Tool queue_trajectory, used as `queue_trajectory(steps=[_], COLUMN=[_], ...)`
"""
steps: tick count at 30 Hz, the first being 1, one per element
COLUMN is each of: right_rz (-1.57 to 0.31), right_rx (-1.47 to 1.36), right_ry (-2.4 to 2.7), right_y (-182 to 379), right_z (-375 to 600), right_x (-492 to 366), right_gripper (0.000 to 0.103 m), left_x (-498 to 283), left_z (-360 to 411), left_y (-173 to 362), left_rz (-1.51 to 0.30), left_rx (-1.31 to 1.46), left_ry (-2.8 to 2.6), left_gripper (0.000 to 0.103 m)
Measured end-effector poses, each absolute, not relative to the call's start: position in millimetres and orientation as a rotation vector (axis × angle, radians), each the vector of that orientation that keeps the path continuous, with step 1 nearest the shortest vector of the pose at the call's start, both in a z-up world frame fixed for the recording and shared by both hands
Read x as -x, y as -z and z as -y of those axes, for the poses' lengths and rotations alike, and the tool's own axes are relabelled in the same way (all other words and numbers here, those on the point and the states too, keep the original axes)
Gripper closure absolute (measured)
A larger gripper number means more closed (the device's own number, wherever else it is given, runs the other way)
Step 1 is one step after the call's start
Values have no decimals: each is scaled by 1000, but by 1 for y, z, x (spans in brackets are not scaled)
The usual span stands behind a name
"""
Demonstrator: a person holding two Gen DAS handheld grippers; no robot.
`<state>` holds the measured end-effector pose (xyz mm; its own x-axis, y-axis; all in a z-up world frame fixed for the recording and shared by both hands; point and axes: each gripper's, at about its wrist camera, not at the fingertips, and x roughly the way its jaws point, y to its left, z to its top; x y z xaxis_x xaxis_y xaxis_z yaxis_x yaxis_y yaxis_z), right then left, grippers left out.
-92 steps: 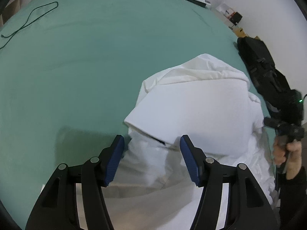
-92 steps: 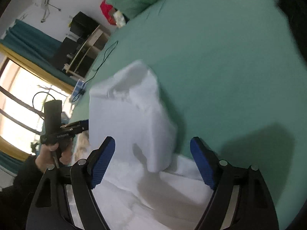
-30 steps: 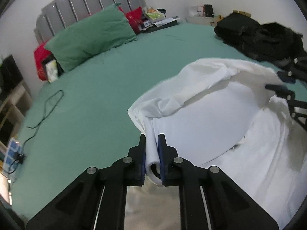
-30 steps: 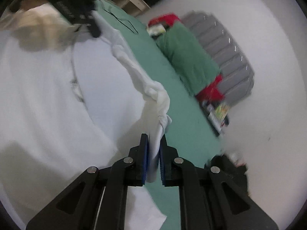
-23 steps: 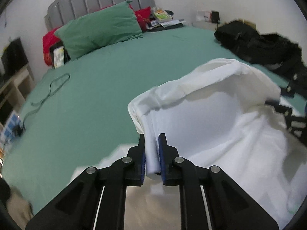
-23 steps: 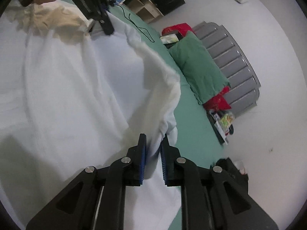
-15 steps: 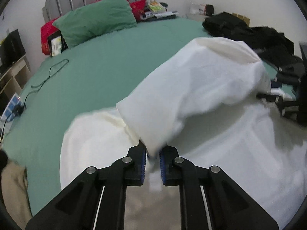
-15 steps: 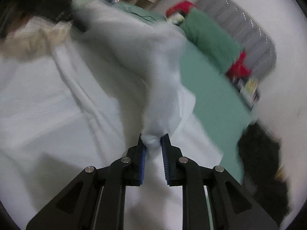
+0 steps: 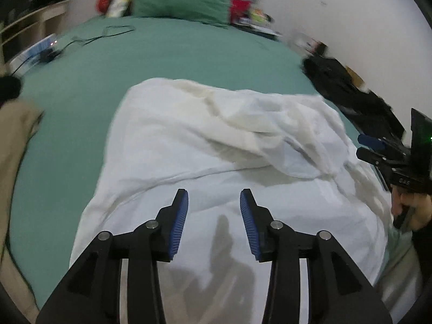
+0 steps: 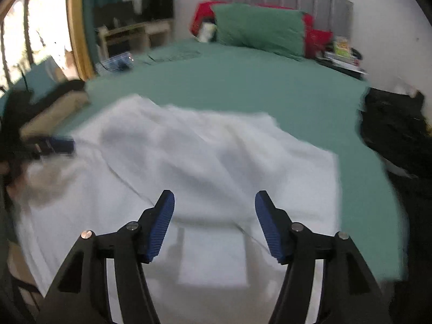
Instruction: Fold large clothes
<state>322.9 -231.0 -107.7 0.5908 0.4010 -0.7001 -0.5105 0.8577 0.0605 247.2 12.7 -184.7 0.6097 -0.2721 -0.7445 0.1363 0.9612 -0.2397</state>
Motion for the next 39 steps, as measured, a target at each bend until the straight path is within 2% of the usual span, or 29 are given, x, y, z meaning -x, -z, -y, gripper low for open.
queue_trajectory(steps=[7,8,9,11,17,20,24,29,31,32,33,34,35,39], right_rz=[-855,-916,-942,-995,-1041,-1042,-1070,-1128,-1101,-1080,-1061,-1048,-1027,-947], right_rx=[100,97,105,175,373,398,240,180,161,145,131,119,104,81], right_ry=[-611,-646,-653,-658,-573,-551,-610,-581,-559,-535,-517,-509,-502,-416], right_y=[129,137,143,153,162,157,148,158,149,143,137,134,129,106], right_z=[168,158,152,139,134,135,155,169,176,184,189,194,200,234], right_x=[-348,-354,-344,-333,-282,-268,-252,-235,-228,-223,-218,-213,-206,-174], right_gripper=[41,45,68,95,98,98,96,95,89,75,53,45,40,40], left_x=[-243,-244,-243,-242,-234,-225,-207,-167,-155,-150,-150,-149,-147,-138], left_z=[-28,-31,-33,-35,-49,-59,-78,-98,-105,-108,-110,-111,-110,-105], left_y=[190,190,190,190,185,184,192,192,192,193,193,192,190,186], left_rz=[-891,-890,-891,-898,-893,-895,-916,-838,-821,-824,-828,-826,-817,-797], left_rx=[256,274,289,278,309,320,389,483,495,499,500,494,480,396], left_ry=[141,138,138,132,111,97,77,35,15,-11,-22,-28,-35,-52], left_gripper=[61,61,61,61,61,61,61,61,61,61,61,61,61,61])
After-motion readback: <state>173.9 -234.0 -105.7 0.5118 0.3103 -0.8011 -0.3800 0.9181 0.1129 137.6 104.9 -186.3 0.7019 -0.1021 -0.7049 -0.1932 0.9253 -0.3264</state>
